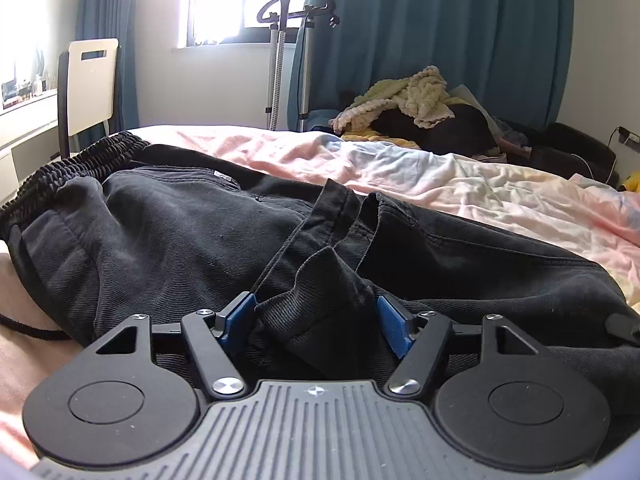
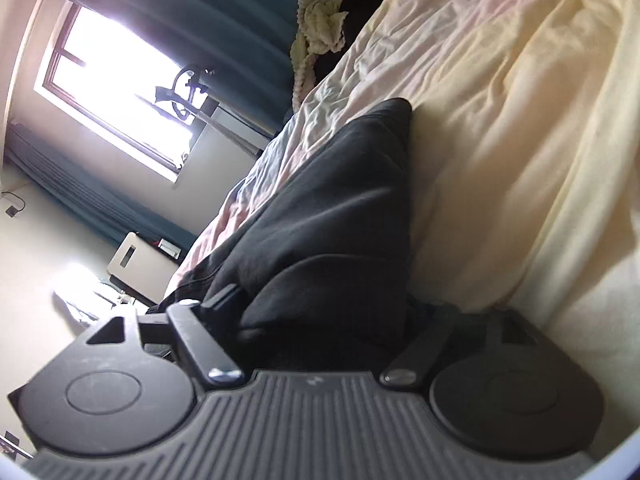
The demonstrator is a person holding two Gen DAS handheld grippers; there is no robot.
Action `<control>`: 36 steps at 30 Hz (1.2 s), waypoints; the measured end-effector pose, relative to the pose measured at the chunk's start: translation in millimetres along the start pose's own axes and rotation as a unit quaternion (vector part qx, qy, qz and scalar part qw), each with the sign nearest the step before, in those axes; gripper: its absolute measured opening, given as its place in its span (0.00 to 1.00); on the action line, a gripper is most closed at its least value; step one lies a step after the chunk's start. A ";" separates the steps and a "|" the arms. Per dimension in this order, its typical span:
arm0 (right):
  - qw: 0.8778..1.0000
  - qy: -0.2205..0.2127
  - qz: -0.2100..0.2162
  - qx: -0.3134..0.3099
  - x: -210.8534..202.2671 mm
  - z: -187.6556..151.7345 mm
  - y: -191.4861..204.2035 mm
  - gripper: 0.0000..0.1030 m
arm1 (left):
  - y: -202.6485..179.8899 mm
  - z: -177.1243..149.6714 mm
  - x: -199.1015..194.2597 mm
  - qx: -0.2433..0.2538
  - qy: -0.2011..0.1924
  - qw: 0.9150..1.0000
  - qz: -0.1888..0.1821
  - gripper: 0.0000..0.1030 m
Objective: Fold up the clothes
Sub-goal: 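Grasp the pants fabric with the left tool while the right tool grasps the leg, then lift the folded pants with both tools, pinching waistband and leg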
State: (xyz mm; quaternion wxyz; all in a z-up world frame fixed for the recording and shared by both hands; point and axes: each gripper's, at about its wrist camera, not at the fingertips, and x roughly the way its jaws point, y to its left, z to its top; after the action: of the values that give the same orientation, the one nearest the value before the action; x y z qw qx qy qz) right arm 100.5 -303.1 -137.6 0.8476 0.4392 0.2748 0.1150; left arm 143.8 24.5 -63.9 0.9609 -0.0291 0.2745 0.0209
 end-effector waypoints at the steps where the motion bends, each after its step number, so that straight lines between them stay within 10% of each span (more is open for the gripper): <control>1: 1.000 -0.003 0.001 0.000 0.1 1.4 1.4 0.72 | 0.2 -0.1 0.0 -0.001 0.000 1.000 0.000 0.69; 6: 0.998 -0.033 0.008 -0.052 -15.5 5.5 31.7 0.49 | -0.1 -0.1 0.8 -0.001 0.002 1.000 0.004 0.69; 9: 0.995 -0.056 0.052 -0.071 -22.8 6.0 52.3 0.54 | 0.1 -1.7 2.4 0.002 0.002 1.000 0.005 0.69; 14: 0.998 -0.021 0.004 -0.053 -5.4 3.1 29.6 0.61 | -2.4 -2.9 1.7 0.012 -0.003 1.000 0.005 0.70; 21: 0.996 -0.038 -0.010 -0.079 -15.6 0.8 38.0 0.25 | -2.4 -1.5 -4.1 0.008 -0.019 1.000 -0.006 0.75; 36: 0.990 -0.087 -0.037 -0.102 -99.5 15.6 74.7 0.20 | 11.9 12.2 -33.5 -0.049 -0.068 0.992 -0.089 0.83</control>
State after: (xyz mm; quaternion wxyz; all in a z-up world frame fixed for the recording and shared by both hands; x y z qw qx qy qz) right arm 30.9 -313.2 -33.8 0.9122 0.3484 0.2033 0.0722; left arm 121.2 36.4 -36.4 0.9729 -0.0991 0.2031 -0.0492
